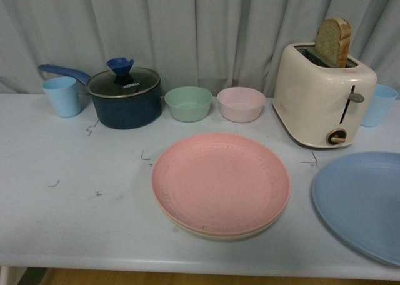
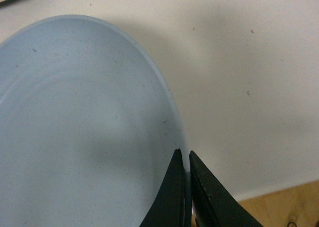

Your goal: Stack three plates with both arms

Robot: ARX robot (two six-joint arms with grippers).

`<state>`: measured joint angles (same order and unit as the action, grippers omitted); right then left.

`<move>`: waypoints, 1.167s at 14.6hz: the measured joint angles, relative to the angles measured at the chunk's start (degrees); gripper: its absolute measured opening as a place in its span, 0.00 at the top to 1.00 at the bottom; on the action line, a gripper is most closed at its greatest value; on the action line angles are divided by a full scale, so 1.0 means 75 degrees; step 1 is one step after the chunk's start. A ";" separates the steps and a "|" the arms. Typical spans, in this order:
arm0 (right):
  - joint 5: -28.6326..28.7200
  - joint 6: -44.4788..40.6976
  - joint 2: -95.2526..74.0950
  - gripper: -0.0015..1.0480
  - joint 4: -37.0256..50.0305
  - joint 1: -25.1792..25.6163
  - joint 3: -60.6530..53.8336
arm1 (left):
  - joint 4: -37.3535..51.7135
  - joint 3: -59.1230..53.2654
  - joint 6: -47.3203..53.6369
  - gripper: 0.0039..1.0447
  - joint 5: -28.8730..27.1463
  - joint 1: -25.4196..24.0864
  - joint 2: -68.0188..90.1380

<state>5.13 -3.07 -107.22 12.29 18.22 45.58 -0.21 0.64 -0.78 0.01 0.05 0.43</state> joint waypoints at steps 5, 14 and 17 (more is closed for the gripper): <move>0.0221 0.1673 0.1087 0.97 0.0597 -0.3299 0.0268 | 0.0000 0.0000 0.0000 0.06 -0.0003 0.0000 0.0000; -0.0055 0.2766 -0.0860 0.97 0.1215 -0.3943 0.1078 | 0.0000 0.0000 0.0000 0.06 -0.0003 0.0000 0.0000; -0.0012 0.3279 -0.1617 0.85 0.1236 -0.4103 0.1545 | 0.0000 0.0000 0.0000 0.06 -0.0003 0.0000 0.0000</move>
<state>5.04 21.52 -119.35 21.56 -12.56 57.17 -0.21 0.64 -0.78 -0.01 0.05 0.43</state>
